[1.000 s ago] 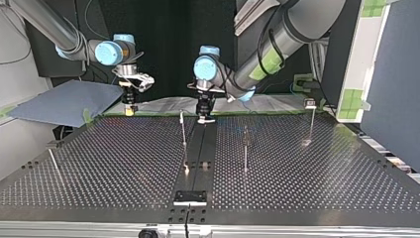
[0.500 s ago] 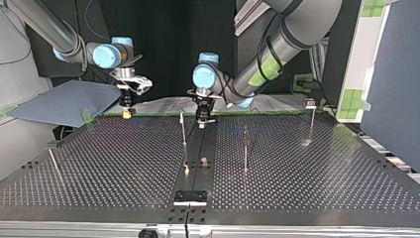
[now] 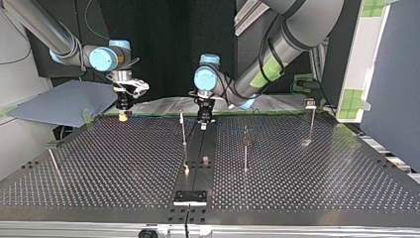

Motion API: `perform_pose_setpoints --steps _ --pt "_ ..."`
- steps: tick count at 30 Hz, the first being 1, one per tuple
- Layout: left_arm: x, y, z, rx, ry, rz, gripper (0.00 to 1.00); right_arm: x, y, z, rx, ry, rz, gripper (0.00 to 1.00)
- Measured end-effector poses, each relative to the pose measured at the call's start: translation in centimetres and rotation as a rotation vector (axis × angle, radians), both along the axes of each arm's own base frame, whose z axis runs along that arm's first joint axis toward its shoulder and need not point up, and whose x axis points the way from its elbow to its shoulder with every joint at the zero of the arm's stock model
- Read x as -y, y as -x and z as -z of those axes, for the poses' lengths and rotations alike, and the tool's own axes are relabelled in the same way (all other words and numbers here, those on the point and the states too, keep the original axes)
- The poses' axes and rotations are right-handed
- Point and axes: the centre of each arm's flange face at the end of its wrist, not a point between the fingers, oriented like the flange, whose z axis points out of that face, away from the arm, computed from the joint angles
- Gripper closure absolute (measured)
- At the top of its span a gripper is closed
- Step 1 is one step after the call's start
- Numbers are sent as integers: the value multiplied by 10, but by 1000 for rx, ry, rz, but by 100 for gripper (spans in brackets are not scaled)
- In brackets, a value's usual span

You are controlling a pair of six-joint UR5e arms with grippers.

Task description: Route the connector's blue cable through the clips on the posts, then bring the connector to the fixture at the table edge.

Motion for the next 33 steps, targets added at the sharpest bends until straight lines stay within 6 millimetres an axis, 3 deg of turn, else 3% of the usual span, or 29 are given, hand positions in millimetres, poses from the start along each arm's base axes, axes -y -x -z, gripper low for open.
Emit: perform_pose_setpoints --steps 1,5,6,7,8,9,21,33 --pt "0 0 0 0 -1 0 73 0 0 0 -1 -1 0 100" --pt "1 1 0 -1 -15 14 68 0 0 1 -4 -5 0 100" --pt "2 1 0 -2 -21 21 25 0 0 1 -4 -5 -1 100" --pt "3 2 0 -3 -28 29 9 -1 0 1 -4 -6 -2 100" --pt "4 3 0 -6 -35 36 9 -1 -1 1 -4 -6 -4 100" --pt "6 5 1 -11 -43 43 0 -1 -1 1 -4 -6 -5 100" --pt "12 29 3 -85 -118 59 0 -3 -4 1 -1 -9 -16 100" --pt "20 75 -16 -124 -139 160 0 -3 -4 2 -1 -15 -16 100"
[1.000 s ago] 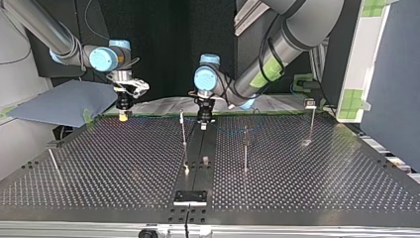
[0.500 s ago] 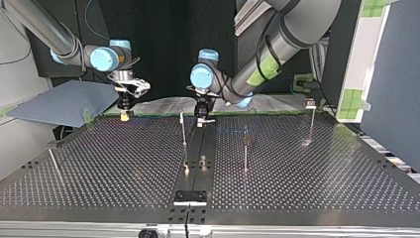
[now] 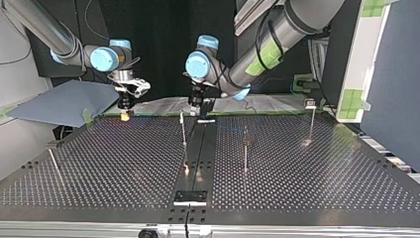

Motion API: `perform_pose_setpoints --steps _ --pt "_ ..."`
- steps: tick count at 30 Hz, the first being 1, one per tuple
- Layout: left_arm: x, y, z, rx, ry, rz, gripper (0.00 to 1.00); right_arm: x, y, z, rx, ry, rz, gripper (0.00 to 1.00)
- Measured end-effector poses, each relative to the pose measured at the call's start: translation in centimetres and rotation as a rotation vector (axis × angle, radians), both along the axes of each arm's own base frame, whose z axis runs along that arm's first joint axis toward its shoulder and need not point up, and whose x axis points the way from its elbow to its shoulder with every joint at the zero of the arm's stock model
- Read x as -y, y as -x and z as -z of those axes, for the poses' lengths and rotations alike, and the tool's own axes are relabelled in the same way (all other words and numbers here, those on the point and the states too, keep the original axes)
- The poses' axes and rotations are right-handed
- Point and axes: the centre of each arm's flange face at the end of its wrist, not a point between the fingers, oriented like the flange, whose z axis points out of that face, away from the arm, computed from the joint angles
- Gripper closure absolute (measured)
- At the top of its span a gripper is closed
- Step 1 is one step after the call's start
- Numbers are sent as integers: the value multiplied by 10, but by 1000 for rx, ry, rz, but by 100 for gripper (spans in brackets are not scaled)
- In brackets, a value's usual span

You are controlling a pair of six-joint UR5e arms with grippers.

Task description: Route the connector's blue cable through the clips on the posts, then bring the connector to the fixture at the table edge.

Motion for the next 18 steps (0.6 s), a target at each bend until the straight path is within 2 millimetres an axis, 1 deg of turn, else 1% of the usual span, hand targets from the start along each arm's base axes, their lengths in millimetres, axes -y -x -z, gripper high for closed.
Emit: perform_pose_setpoints --steps 3,7,18 --pt "2 13 -1 2 6 25 0 0 0 0 0 0 -1 100" --pt "3 25 1 -2 2 39 0 0 -1 0 0 -1 -6 100" --pt "10 36 1 -3 1 49 0 -1 -1 1 0 -8 -10 100"
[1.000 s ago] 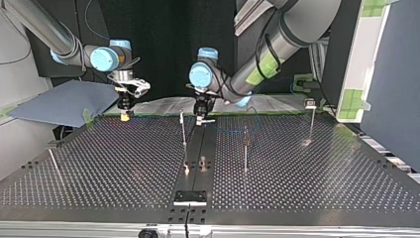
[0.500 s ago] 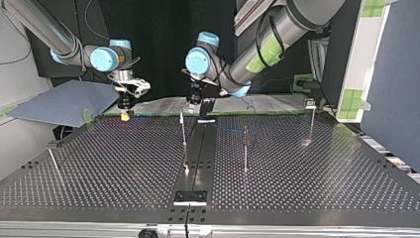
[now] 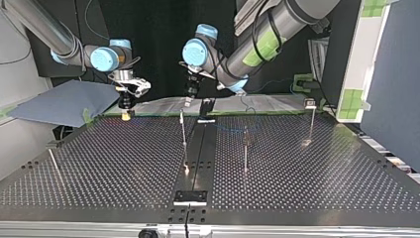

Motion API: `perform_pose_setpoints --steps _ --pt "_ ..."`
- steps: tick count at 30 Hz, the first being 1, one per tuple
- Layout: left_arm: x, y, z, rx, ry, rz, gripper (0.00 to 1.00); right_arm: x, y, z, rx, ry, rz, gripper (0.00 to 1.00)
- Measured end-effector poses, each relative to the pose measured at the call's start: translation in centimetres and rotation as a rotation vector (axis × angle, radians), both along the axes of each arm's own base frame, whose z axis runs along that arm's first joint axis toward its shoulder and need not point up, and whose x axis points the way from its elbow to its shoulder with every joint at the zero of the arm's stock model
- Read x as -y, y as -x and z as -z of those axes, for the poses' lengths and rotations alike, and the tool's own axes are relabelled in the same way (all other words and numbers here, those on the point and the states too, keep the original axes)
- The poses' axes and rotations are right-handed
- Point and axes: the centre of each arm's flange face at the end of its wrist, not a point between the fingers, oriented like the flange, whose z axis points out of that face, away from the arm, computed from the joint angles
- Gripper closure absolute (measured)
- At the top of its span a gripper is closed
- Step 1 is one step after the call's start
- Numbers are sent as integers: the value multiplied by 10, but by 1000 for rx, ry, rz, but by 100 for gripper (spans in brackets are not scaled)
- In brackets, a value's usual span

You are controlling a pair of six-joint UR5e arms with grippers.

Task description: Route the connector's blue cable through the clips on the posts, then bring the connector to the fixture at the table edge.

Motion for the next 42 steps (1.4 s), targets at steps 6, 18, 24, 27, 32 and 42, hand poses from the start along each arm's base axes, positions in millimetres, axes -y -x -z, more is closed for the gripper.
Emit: perform_pose_setpoints --steps 6,18,24,27,32,42 --pt "0 1 0 0 1 -2 0 0 0 0 2 -1 0 100" --pt "0 0 0 0 4 -8 0 0 0 0 2 -2 -5 100" --pt "0 3 -2 1 -1 -13 0 0 0 1 2 -3 -5 100" --pt "-1 9 -6 9 0 -21 0 0 1 1 2 -3 -4 100" --pt "-6 18 -18 32 34 -47 0 1 2 1 1 -6 -3 100" --pt "-30 31 -46 74 162 -106 0 1 3 2 0 -12 -2 100"
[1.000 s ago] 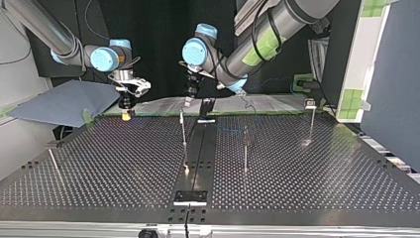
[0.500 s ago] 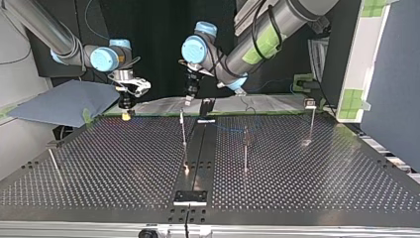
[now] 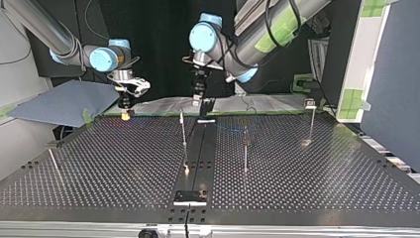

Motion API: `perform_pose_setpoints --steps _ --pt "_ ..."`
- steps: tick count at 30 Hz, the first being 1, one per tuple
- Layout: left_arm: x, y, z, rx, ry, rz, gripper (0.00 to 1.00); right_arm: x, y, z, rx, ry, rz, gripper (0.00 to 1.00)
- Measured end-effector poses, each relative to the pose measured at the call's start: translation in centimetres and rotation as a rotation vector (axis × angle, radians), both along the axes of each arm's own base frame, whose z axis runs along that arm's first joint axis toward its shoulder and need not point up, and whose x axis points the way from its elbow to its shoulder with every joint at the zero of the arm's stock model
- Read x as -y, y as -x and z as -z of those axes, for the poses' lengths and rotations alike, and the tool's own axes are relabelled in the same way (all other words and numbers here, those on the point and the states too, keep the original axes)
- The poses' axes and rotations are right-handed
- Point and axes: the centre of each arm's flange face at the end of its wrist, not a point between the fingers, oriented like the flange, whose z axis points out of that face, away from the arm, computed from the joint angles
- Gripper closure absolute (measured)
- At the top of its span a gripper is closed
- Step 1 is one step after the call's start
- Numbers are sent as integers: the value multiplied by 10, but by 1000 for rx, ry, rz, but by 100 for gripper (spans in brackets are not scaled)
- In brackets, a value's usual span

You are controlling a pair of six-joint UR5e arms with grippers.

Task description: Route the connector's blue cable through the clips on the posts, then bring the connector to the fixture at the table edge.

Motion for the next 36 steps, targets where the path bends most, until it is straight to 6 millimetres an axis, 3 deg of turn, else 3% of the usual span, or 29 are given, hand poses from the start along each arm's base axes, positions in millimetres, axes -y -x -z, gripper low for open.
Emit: perform_pose_setpoints --steps 20,36 --pt "-42 53 -36 3 158 -26 0 1 4 0 -6 -6 6 100" --pt "-78 102 -52 1 162 -31 0 3 10 1 -10 -14 18 100"
